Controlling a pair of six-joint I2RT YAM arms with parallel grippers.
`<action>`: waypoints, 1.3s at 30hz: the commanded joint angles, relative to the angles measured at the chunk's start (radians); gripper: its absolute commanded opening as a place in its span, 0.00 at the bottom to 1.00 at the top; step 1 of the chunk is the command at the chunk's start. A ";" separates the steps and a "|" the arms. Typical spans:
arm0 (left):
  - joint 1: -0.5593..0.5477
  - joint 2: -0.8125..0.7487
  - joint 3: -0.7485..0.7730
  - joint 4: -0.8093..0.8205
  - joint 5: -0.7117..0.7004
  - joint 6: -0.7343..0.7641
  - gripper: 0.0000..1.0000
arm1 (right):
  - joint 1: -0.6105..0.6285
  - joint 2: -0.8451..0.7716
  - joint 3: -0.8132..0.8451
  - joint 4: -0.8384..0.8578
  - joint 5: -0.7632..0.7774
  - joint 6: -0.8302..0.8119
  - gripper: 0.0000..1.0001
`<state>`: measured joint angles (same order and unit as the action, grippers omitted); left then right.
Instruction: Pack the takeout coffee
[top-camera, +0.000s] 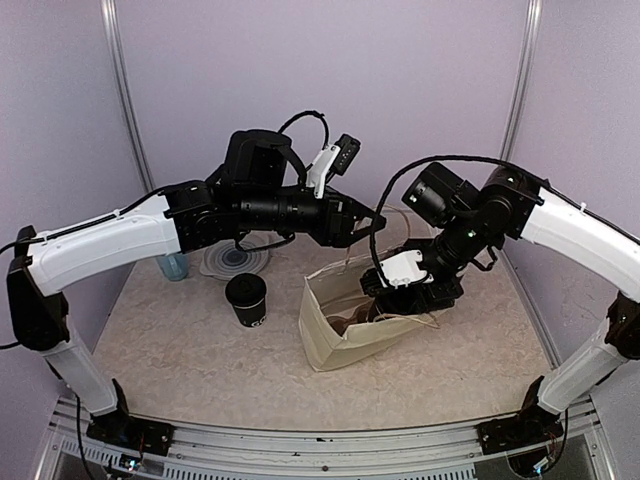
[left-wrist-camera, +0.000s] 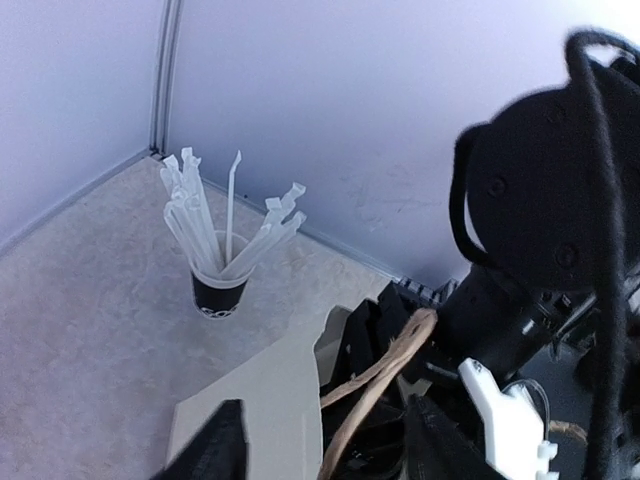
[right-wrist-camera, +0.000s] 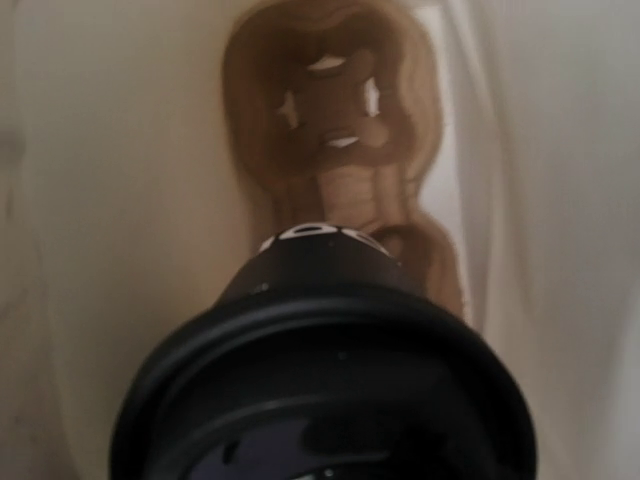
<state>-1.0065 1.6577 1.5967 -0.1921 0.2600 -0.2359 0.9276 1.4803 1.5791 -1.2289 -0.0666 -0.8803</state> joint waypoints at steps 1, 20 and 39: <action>-0.061 -0.059 0.106 -0.128 -0.069 0.049 0.65 | 0.013 -0.078 -0.069 0.015 0.000 0.017 0.58; 0.110 0.111 -0.045 -0.116 -0.150 -0.189 0.68 | 0.018 -0.246 -0.392 0.307 0.088 0.049 0.57; 0.140 0.409 0.060 -0.262 0.014 -0.249 0.67 | 0.018 -0.247 -0.531 0.487 0.145 0.023 0.56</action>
<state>-0.8692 2.0216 1.6268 -0.4164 0.2104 -0.4751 0.9363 1.2488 1.0645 -0.7979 0.0494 -0.8482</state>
